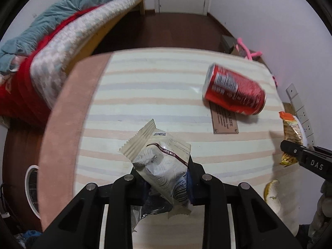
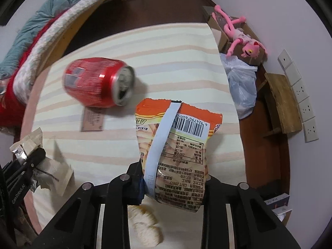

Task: Collect trash
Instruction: 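Carry both packets over the white bin and open both tools to drop them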

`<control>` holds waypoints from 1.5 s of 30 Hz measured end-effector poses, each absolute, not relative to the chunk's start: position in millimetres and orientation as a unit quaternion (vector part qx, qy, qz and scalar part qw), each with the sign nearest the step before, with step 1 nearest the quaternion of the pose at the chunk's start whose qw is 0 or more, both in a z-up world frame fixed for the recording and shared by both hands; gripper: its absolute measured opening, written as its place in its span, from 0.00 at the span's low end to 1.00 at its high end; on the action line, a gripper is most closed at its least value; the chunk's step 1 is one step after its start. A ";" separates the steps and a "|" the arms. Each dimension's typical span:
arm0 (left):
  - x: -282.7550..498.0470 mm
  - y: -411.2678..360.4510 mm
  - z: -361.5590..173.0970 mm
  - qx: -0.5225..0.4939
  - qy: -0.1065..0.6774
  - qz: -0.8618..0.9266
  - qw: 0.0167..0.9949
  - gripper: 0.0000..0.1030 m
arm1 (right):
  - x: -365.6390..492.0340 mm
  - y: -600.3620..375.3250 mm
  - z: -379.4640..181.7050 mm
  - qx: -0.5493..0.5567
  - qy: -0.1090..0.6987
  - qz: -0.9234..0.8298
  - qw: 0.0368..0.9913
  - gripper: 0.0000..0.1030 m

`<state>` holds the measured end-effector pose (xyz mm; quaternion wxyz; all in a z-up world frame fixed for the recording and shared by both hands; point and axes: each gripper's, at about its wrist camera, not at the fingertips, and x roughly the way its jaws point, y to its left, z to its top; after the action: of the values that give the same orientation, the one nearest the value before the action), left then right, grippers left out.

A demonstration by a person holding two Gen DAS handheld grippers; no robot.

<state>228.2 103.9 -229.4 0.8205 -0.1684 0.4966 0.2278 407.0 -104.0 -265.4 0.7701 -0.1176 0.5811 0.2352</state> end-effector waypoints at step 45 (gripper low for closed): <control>-221.8 465.5 -297.9 -0.478 0.415 0.399 0.664 0.28 | -39.3 370.0 -290.8 -0.245 0.574 0.564 0.541 0.29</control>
<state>-221.8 465.5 -297.9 0.6636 -0.4776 0.4149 0.3992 -39.3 370.0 -290.8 0.5412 -0.2448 0.5739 0.5638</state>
